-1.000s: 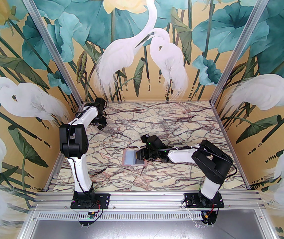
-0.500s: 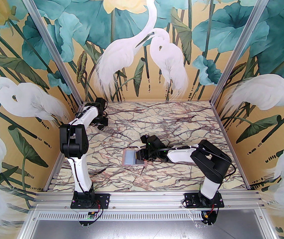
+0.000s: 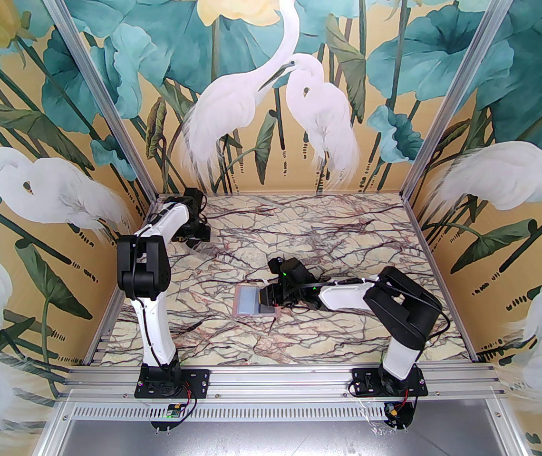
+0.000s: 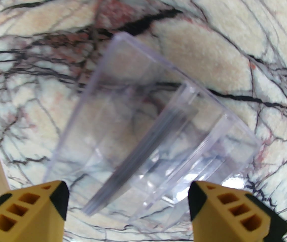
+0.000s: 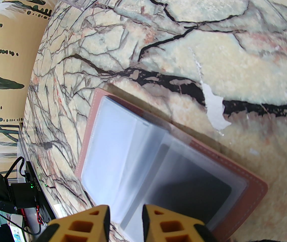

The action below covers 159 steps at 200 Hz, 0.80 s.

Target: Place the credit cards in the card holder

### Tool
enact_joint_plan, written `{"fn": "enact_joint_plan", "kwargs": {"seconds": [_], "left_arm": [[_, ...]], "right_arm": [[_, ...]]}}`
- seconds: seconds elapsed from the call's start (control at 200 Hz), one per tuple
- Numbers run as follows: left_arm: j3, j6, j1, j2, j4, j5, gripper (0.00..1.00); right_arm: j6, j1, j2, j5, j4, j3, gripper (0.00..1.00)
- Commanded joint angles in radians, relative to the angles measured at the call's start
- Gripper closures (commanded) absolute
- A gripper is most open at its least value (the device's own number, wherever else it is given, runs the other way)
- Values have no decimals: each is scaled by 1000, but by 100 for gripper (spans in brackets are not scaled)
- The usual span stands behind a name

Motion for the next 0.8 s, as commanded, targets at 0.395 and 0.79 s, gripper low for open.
{"fn": "enact_joint_plan", "kwargs": {"seconds": [0.395, 0.79], "left_arm": [[-73, -57, -26, -44, -16, 106, 19], [-273, -170, -79, -156, 54, 203, 20]], "right_arm": [[-16, 6, 6, -6, -5, 14, 70], [-17, 6, 5, -6, -3, 10, 70]]}}
